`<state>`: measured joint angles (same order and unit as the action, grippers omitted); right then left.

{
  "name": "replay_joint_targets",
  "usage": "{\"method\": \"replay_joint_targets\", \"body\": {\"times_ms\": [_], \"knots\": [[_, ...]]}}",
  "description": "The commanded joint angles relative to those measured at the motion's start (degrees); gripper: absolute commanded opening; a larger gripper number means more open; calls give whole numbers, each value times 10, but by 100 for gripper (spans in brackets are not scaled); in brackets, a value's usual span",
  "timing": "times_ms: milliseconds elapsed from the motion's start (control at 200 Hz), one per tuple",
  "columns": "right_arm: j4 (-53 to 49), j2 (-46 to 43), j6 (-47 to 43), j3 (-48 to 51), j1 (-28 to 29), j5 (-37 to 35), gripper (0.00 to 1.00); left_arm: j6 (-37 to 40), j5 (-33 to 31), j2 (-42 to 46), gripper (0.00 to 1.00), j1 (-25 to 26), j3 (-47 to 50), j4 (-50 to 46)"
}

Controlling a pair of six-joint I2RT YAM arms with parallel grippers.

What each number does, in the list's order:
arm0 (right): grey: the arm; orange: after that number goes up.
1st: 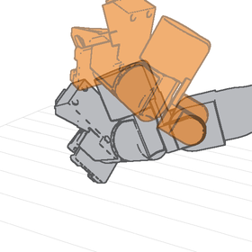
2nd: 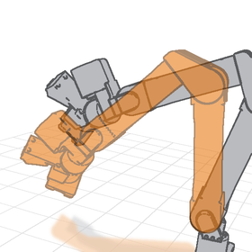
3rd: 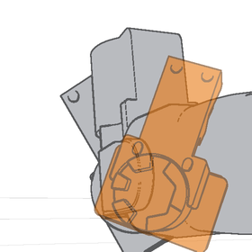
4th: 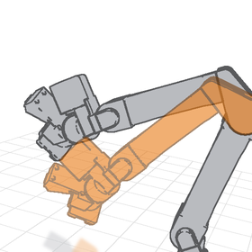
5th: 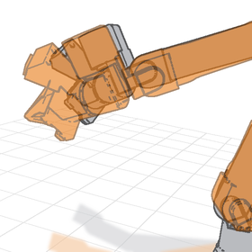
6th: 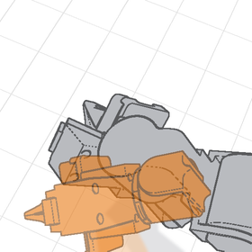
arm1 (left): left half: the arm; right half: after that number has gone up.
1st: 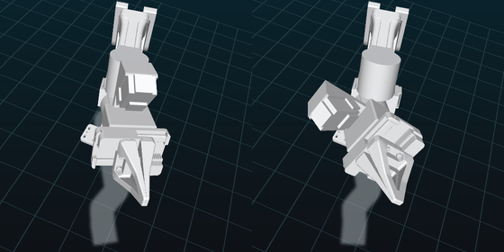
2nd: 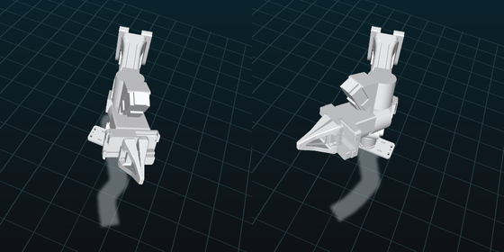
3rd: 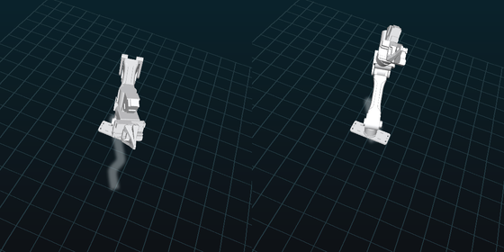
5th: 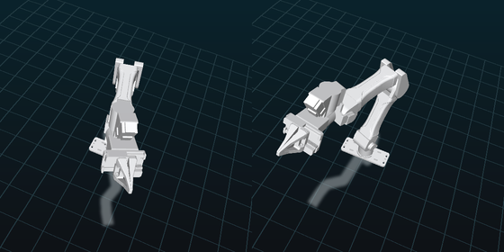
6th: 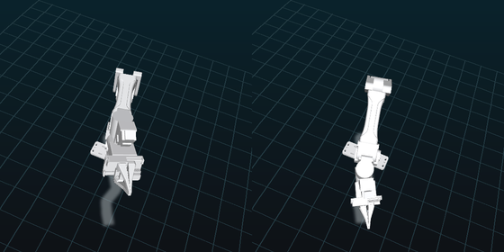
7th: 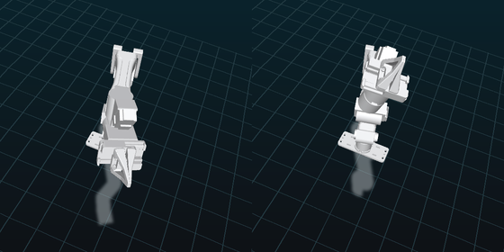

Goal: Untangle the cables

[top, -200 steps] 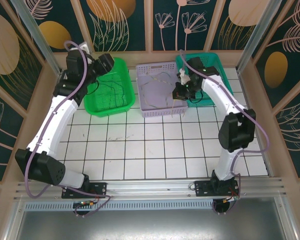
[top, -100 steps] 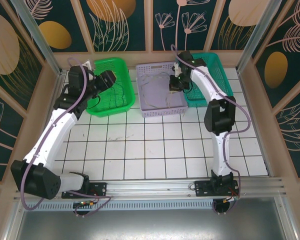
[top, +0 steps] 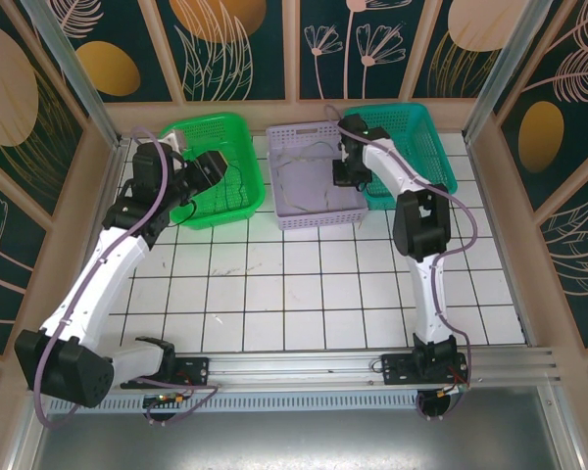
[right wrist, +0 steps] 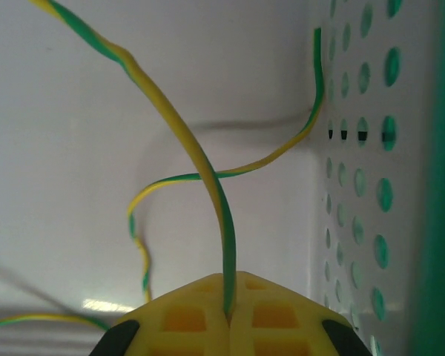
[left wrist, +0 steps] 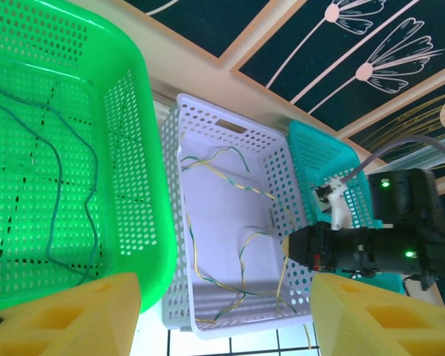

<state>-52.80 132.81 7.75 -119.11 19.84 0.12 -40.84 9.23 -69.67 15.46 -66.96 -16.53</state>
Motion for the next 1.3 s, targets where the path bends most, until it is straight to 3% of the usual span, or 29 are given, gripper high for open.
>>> {"method": "replay_joint_targets", "body": {"times_ms": [0,110,220,315,671,806,821,856,871,926,1011,1096,1176,1251,1296], "knots": [[46,-13,-11,8,26,-68,0,-8,10,10,61,7,8,10],[39,-4,-8,4,38,-88,2,-8,9,12,62,10,9,9],[39,-23,1,23,46,-101,29,-11,4,17,63,13,13,7],[59,-64,11,54,49,-93,42,-12,2,28,65,15,26,6],[83,-176,57,81,52,-48,53,-26,-32,67,69,17,76,-16],[150,-255,71,136,45,-47,57,-35,-60,73,72,17,68,-46],[161,-268,74,147,43,-47,60,-37,-65,75,73,17,68,-49],[190,-299,78,178,40,-47,94,-43,-77,81,75,17,70,-55],[203,-312,81,193,39,-47,98,-46,-82,85,77,17,72,-56],[260,-370,91,258,28,-47,99,-55,-101,101,98,17,81,-58],[365,-477,108,390,12,-50,99,-63,-135,127,99,17,93,-81],[445,-597,130,516,8,-101,99,-52,-170,162,99,17,120,-98],[462,-687,154,600,11,-171,99,-45,-225,198,99,17,153,-120],[441,-746,194,661,12,-275,99,-79,-327,207,99,17,175,-168],[444,-776,180,705,7,-310,99,-62,-364,208,99,17,196,-169]]}}
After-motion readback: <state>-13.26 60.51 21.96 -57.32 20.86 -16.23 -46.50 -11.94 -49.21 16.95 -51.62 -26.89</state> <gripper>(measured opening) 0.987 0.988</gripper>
